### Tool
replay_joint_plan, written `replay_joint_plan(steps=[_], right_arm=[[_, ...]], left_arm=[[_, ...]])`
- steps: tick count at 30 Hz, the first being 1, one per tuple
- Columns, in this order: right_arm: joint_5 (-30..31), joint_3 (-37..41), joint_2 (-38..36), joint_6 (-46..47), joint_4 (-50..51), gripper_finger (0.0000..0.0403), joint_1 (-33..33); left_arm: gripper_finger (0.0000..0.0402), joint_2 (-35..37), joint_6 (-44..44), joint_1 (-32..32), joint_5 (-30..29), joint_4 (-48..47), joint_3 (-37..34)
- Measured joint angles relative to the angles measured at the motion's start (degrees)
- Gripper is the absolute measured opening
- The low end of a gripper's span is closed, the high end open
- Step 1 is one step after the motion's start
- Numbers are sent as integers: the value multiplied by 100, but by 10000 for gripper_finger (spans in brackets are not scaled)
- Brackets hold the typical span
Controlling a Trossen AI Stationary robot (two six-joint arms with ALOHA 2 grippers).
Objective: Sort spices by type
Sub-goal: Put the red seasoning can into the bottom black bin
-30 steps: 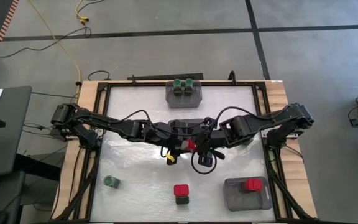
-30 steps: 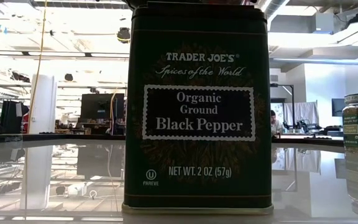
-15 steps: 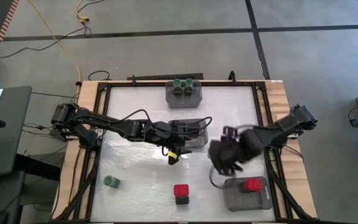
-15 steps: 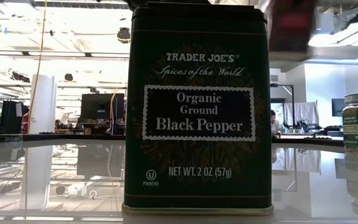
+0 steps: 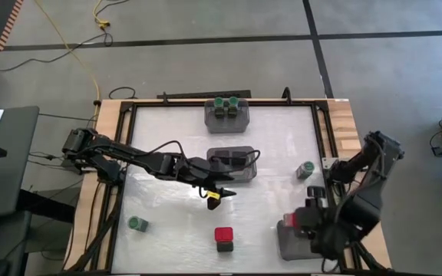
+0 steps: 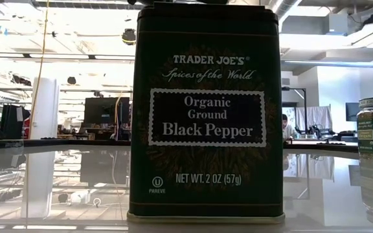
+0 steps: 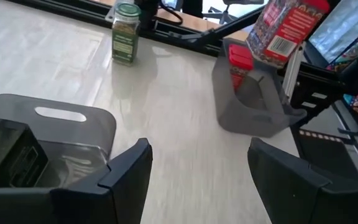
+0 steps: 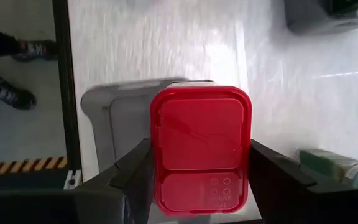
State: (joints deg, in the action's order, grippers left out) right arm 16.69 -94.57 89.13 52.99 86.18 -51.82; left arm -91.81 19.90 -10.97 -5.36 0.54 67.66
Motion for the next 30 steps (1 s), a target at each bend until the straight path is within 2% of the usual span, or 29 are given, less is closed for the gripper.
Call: replay_joint_plan(steps=[7,16,20,30], right_arm=[[0,502,15,146,-326,240,-289],[-231,1486,21,191,-1563,240,-222],[-354,1714,21,354,-1643,240,-226],[-503,2119,19,108,-2204,240,-106]], left_arm=[[254,0,86,-39,-7,9,0],[254,0,97,-51,-9,2,0],[254,0,95,-71,-6,2,0],[254,0,95,-69,-5,0,0]])
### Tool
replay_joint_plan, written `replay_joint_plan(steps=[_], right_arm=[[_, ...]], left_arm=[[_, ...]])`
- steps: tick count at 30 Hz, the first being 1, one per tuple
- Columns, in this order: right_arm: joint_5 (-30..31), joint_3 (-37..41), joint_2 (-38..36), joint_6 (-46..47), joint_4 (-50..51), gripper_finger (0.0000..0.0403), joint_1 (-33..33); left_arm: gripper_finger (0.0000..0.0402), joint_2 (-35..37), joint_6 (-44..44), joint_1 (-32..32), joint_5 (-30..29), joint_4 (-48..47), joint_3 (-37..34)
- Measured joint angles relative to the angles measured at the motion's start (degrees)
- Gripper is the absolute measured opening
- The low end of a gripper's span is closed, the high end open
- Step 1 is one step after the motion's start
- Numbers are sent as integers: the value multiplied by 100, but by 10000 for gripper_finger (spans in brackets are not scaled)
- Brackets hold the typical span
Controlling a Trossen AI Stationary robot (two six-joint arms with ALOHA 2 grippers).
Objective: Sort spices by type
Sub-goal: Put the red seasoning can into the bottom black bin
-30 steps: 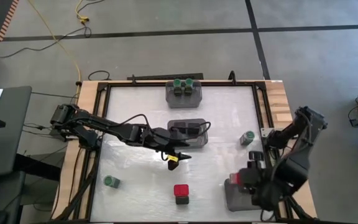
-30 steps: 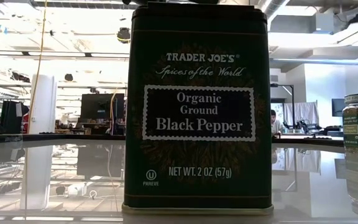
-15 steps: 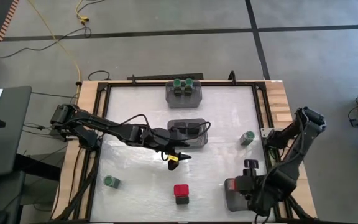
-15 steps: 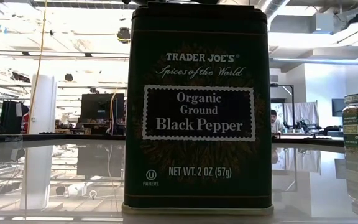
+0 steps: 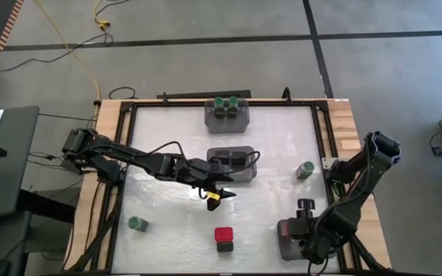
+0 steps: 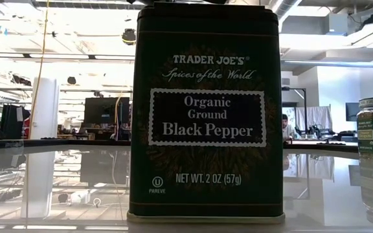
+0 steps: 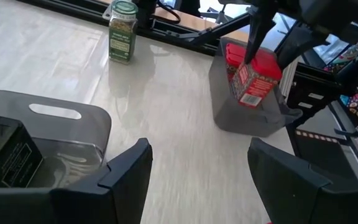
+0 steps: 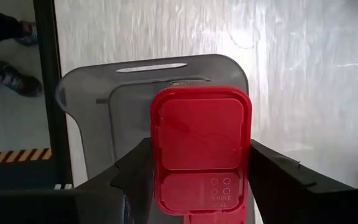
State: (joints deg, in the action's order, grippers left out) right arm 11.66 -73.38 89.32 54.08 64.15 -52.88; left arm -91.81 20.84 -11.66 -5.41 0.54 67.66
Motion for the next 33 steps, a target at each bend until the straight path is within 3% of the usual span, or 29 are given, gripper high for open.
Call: replay_joint_plan(steps=[14,20,33], right_arm=[[-65,555,1,-55,-569,240,48],[-414,916,2,-52,-755,240,94],[-422,915,2,-63,-786,254,129]], left_arm=[[254,0,0,0,0,-2,0],[254,0,-1,0,0,4,0],[254,0,-2,0,0,7,0]])
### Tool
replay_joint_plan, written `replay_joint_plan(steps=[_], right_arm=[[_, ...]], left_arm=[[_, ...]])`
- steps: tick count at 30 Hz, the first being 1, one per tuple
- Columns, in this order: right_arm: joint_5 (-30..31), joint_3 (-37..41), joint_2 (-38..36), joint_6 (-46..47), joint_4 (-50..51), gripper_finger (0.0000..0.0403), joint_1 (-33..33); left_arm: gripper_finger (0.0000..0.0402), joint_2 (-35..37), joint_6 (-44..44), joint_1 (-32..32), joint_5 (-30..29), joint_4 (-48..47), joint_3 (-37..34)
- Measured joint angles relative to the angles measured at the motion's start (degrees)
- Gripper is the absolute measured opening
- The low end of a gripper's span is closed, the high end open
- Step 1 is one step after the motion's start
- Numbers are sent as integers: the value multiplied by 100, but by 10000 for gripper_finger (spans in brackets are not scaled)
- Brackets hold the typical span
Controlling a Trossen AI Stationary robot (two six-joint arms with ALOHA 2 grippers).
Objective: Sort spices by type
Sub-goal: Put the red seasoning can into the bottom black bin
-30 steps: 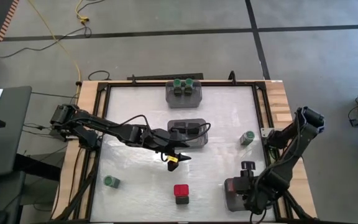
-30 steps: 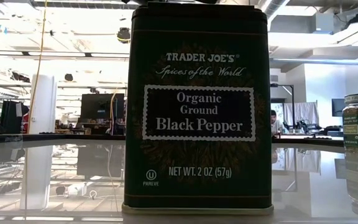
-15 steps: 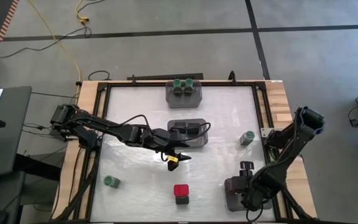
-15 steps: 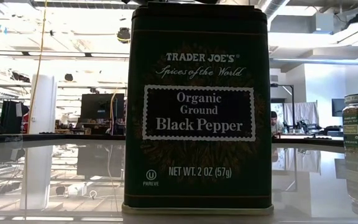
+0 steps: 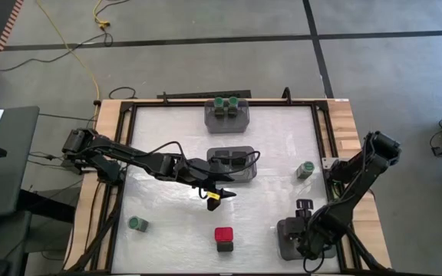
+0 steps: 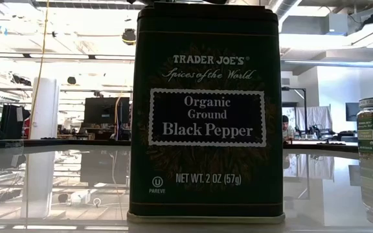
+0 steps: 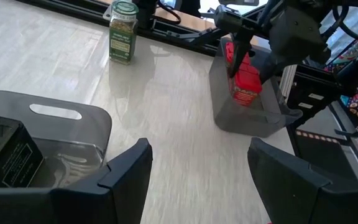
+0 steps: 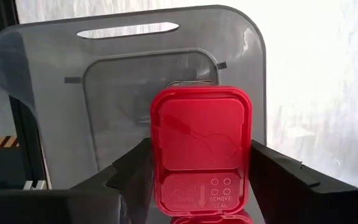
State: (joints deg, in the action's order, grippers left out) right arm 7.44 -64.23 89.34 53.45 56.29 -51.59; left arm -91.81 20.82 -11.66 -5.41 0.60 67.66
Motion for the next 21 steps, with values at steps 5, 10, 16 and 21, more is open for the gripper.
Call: replay_joint_plan(steps=[5,10,16,21], right_arm=[[17,-2,0,-175,1,256,4],[18,-2,0,-249,-17,257,2],[24,-4,0,-249,-15,257,2],[33,-6,0,-247,-28,258,2]], left_arm=[[254,0,0,0,0,-1,0],[254,0,0,0,0,-4,0],[254,0,0,0,0,-5,0],[254,0,0,1,0,-7,0]])
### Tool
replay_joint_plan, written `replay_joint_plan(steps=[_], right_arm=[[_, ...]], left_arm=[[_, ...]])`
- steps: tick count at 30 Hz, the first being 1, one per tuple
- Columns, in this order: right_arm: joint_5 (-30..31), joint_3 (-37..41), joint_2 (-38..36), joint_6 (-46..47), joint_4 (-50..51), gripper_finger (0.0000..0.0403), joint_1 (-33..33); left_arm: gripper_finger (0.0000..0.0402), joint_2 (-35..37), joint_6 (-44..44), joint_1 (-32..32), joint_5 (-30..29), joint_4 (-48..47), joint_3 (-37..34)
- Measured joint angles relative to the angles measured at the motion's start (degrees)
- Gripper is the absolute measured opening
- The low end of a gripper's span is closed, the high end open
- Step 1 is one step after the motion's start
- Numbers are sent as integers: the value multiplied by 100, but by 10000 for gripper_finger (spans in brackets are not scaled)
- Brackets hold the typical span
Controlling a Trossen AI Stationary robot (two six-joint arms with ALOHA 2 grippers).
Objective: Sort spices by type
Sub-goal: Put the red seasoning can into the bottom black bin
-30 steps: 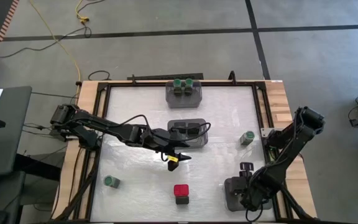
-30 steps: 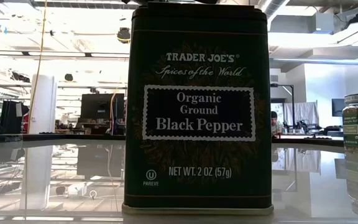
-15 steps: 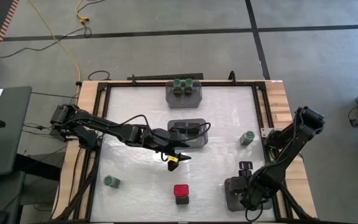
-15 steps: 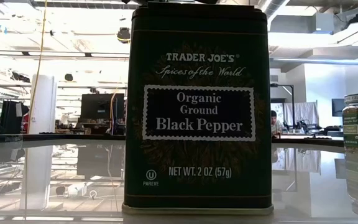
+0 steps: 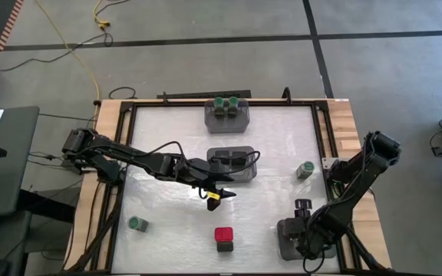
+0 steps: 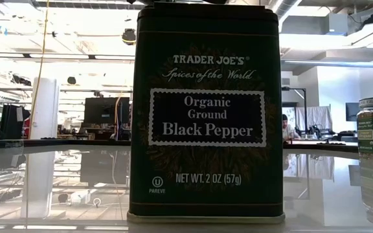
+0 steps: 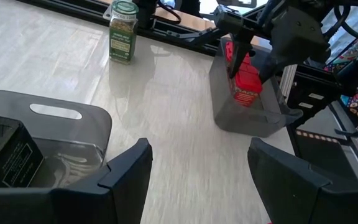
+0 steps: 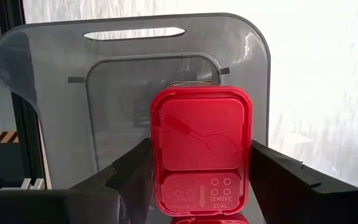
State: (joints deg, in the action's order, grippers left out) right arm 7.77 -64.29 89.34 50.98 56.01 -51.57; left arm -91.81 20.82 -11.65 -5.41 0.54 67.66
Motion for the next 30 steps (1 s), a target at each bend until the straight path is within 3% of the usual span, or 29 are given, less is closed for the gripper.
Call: replay_joint_plan(steps=[21,30], right_arm=[[2,-2,0,-47,-8,259,72],[91,-2,0,-48,-53,295,72]], left_arm=[[254,0,-1,0,0,-2,0],[254,0,-2,0,0,-2,0]])
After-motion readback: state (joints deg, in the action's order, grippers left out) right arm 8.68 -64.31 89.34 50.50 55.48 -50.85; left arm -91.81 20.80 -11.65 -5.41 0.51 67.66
